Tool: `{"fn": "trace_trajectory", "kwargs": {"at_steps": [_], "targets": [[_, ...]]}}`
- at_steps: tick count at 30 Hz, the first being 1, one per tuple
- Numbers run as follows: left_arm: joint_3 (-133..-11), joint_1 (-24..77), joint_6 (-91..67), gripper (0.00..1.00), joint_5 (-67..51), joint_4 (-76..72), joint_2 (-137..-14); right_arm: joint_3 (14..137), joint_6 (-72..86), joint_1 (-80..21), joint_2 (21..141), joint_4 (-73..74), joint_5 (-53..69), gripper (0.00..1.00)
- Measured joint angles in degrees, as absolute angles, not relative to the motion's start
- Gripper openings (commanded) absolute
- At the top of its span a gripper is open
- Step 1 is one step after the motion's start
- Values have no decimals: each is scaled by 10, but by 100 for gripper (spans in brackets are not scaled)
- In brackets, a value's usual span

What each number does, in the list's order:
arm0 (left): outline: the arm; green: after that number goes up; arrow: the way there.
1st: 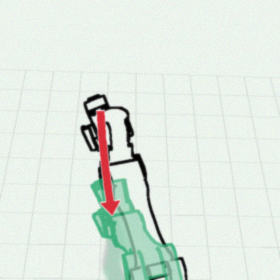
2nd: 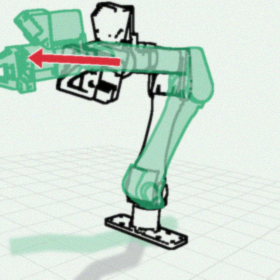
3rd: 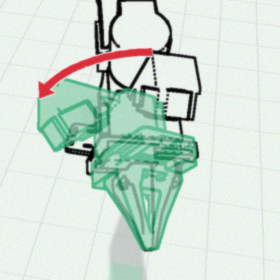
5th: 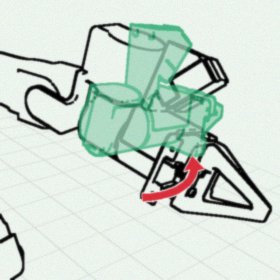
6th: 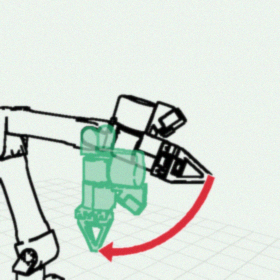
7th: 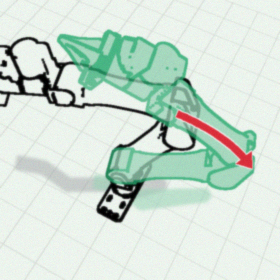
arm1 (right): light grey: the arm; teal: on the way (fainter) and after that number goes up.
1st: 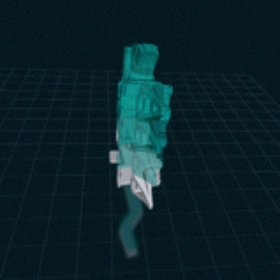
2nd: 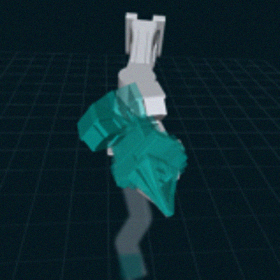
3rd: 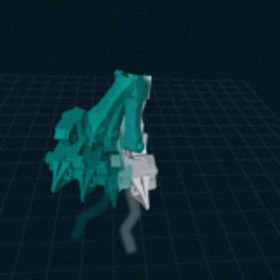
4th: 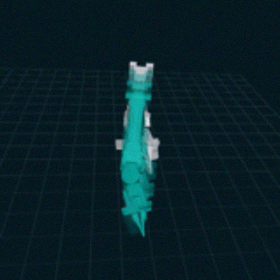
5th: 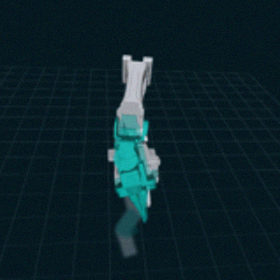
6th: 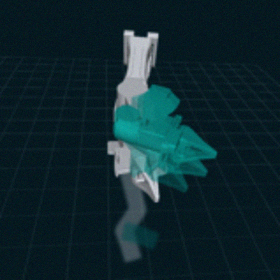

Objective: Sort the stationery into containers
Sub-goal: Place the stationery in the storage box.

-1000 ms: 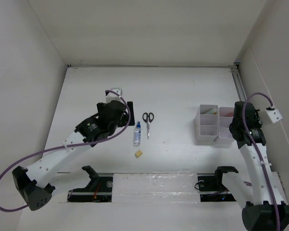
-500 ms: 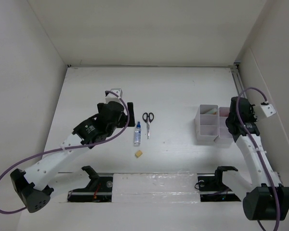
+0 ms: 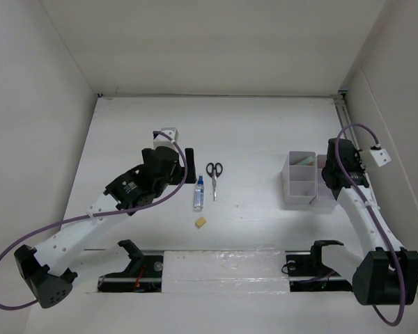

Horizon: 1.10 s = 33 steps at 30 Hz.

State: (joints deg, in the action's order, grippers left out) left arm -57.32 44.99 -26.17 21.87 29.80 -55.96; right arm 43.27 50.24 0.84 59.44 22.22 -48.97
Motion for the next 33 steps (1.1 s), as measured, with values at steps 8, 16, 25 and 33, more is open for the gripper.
{"fn": "trace_trajectory", "kwargs": {"at_steps": [8, 16, 25, 33], "targets": [[-573, 450, -260, 100, 212, 298, -560, 418, 513, -8, 601, 220, -492, 20], [-572, 450, -258, 100, 209, 298, -560, 414, 518, -23, 601, 218, -495, 56], [-567, 450, -257, 100, 208, 296, -559, 414, 522, -65, 589, 225, -498, 69], [-567, 450, -259, 100, 210, 296, -568, 450, 481, -176, 514, 231, -480, 92]]}}
